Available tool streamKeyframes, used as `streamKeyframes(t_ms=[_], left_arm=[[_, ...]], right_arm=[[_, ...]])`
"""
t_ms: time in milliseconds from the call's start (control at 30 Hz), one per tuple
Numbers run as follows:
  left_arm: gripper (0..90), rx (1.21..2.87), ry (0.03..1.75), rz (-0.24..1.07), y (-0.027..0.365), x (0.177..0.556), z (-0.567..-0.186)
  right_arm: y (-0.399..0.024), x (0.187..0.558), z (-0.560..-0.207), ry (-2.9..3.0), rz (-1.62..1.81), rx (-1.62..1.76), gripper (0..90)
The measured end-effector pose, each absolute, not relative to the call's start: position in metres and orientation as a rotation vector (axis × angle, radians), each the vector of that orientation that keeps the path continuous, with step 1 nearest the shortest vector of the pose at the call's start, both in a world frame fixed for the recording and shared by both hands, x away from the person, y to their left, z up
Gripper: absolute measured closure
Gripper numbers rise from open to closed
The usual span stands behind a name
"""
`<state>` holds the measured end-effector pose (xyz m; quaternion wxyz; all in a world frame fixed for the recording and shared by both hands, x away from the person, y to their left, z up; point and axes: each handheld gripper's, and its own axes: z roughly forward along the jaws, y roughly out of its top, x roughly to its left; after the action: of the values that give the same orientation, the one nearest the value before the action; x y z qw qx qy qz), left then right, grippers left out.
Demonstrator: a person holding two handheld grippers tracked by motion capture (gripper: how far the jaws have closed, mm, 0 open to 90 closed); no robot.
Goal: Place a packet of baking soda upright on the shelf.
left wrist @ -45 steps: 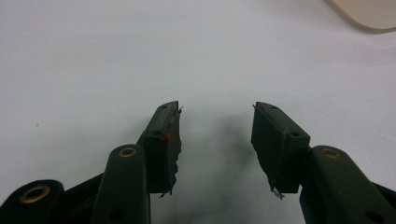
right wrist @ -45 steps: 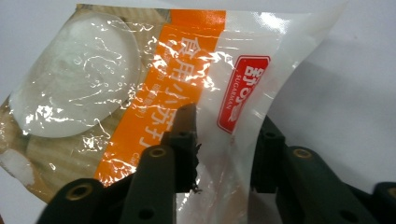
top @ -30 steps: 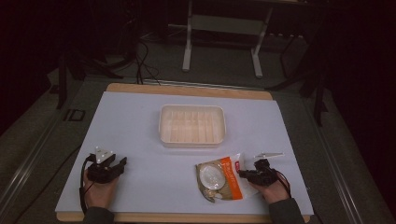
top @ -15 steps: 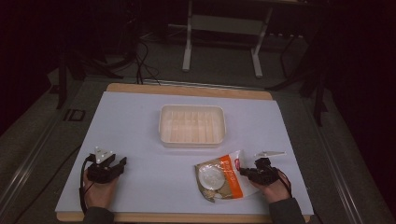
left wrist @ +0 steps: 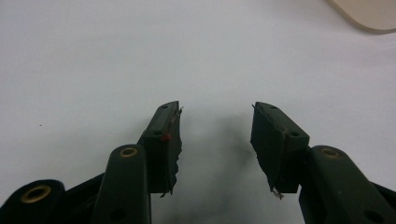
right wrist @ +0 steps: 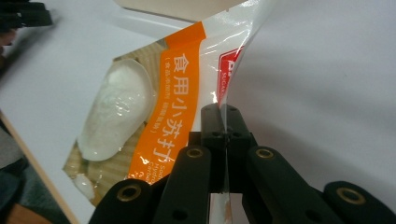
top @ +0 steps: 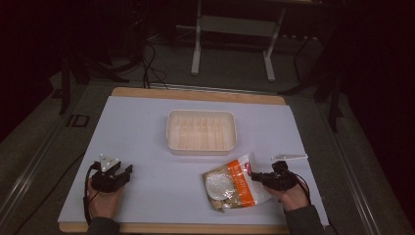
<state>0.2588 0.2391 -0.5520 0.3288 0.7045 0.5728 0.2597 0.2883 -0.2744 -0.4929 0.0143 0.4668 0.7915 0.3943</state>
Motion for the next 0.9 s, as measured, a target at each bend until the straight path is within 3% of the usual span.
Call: streamKeyframes(t_ms=[900], left_arm=[[51.9, 1.840, 1.497, 0.683, 0.239, 0.258, -0.552]], right_arm=[[-0.216, 0.277, -0.427, 2.660, 1.415, 1.205, 90.0]])
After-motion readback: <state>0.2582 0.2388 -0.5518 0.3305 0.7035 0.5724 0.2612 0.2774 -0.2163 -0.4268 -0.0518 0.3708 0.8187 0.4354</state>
